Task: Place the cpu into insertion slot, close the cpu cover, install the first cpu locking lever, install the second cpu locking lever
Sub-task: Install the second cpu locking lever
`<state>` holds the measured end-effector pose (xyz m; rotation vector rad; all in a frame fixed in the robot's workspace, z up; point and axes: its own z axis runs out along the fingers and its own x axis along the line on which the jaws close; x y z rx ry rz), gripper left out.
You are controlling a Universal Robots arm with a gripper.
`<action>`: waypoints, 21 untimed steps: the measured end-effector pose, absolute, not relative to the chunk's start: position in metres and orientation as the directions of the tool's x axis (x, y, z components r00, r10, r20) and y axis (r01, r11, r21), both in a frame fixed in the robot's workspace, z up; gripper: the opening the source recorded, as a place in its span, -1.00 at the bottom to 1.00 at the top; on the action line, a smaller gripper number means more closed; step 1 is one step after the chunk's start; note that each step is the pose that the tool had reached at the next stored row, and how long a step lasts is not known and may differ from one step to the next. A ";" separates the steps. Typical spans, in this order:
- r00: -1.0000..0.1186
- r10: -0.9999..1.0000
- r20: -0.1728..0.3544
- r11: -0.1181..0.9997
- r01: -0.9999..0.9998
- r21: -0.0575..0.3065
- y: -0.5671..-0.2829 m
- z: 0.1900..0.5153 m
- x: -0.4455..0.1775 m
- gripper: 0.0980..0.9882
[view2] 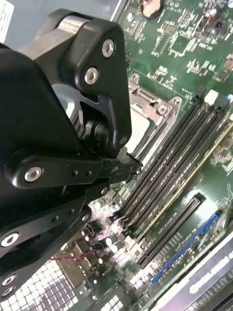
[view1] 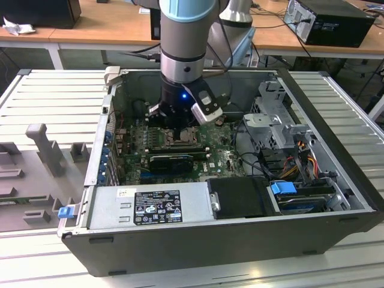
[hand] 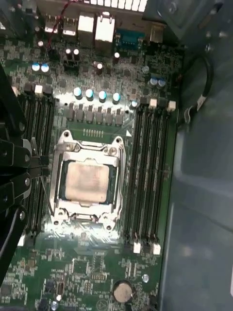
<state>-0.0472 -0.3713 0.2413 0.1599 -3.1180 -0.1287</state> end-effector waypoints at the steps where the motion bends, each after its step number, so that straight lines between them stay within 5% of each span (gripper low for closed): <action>1: -0.995 -0.103 0.013 0.991 -0.102 0.085 -0.372 0.240 -0.047 -0.98; 15: -0.994 -0.103 0.019 0.990 -0.101 0.100 -0.376 0.221 -0.054 -0.98; 21: -0.994 -0.104 0.012 0.980 -0.101 0.169 -0.387 0.219 -0.063 -0.98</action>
